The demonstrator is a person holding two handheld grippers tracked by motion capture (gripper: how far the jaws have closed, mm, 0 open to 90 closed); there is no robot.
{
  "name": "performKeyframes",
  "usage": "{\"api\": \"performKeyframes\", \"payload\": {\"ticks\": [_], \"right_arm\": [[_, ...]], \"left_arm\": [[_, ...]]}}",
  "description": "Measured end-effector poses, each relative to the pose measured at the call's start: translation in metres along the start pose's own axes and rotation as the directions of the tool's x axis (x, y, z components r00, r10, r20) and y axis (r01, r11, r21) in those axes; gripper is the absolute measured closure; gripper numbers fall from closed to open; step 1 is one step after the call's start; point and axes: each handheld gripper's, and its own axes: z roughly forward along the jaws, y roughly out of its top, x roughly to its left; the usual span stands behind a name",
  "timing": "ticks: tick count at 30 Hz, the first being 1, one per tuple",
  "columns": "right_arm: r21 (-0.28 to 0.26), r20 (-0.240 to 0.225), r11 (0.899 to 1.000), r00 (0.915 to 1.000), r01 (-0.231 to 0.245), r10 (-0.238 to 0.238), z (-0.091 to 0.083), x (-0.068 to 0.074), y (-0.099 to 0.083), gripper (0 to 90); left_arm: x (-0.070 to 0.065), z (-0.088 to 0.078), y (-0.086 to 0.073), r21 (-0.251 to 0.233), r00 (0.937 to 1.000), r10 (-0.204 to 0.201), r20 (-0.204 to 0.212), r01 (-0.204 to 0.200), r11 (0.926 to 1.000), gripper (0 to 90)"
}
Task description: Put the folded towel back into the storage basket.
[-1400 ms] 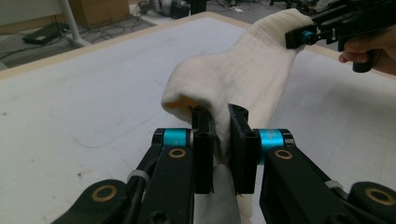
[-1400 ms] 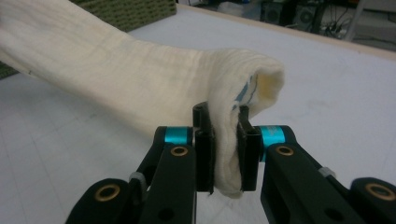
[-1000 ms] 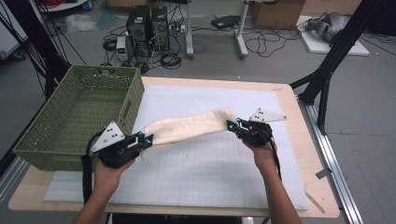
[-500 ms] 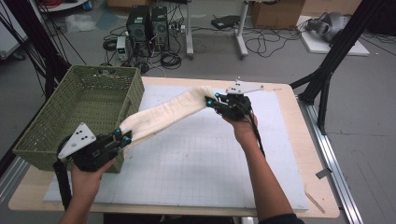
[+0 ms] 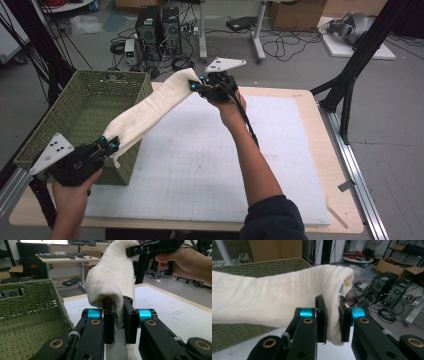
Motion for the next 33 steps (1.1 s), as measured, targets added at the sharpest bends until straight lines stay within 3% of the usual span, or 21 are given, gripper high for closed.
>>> {"api": "performKeyframes", "payload": {"ticks": [17,27,33], "right_arm": [[0.026,-0.039,0.998,0.9975,0.060,-0.059,0.090,0.018,0.059,81.1],[0.051,-0.062,0.996,0.9954,0.077,-0.073,0.142,0.037,0.080,81.1],[0.076,-0.071,0.994,0.9948,0.079,-0.074,0.172,0.046,0.082,81.1]], "left_arm": [[0.024,-0.024,0.005,-0.023,0.9937,-0.009,-0.112,0.006,0.9997,81.4],[0.037,-0.034,0.000,-0.001,0.9809,-0.004,-0.195,0.004,1.0000,81.4],[0.044,-0.038,-0.002,-0.001,0.9760,-0.015,-0.217,0.015,0.9999,81.2]]}}
